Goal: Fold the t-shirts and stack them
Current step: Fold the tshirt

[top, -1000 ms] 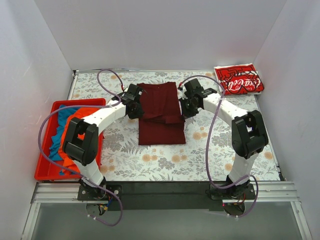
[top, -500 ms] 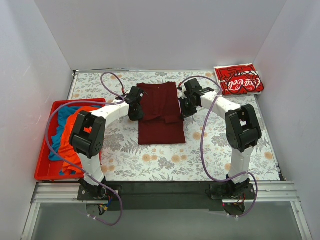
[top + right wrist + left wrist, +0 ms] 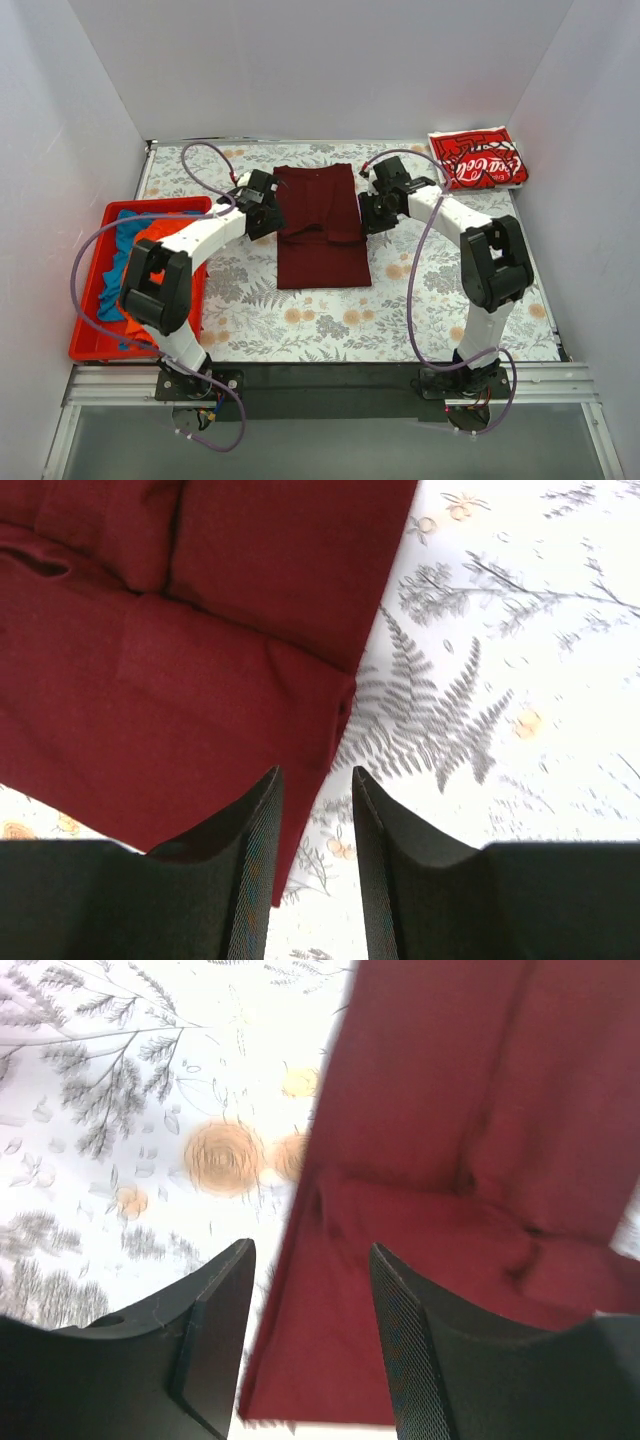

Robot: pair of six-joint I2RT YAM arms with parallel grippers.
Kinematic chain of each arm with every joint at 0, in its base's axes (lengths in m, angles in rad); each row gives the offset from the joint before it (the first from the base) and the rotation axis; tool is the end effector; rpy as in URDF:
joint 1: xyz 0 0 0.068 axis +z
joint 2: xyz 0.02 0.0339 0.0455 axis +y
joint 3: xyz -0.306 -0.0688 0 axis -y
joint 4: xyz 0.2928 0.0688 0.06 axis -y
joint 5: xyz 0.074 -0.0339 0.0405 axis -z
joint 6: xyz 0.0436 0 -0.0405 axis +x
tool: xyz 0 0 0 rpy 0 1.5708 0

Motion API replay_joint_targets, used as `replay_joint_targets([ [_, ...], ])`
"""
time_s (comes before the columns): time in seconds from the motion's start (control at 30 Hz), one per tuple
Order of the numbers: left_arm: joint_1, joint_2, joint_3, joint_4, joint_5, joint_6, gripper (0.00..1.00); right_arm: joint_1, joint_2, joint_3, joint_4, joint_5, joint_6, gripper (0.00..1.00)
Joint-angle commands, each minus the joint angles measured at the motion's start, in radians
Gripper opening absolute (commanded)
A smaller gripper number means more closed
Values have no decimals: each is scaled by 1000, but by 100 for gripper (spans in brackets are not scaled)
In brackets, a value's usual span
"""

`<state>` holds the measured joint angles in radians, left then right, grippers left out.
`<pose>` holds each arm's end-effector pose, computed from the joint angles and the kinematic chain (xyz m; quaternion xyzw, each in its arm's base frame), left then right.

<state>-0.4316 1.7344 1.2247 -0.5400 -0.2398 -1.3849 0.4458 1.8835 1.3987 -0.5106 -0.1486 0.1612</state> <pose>0.3791 -0.1632 0.2240 -0.4675 0.8382 -0.1306 0.2484 0.4167 0.2063 0.2230 -0.1565 0.9436 0.1525 0.2488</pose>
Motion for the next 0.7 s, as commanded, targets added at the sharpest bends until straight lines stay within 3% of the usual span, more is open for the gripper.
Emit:
replay_joint_targets([
  [0.0,-48,-169,-63,8,-41,-46,48,17,-147,-56,50,72,26,41],
  [0.13,-163,-242,-145,14,-70,-98,47,42,-247,-168,132,66,41,38],
  [0.3,-265,-188,-220,26,-76,-157,40,100,-274,-271,224,21,61,21],
  [0.4,-289,-165,-257,28,-101,-178,34,128,-239,-285,256,11,70,18],
  [0.67,-295,-136,-320,40,-122,-186,33,154,-109,-279,351,-22,104,16],
])
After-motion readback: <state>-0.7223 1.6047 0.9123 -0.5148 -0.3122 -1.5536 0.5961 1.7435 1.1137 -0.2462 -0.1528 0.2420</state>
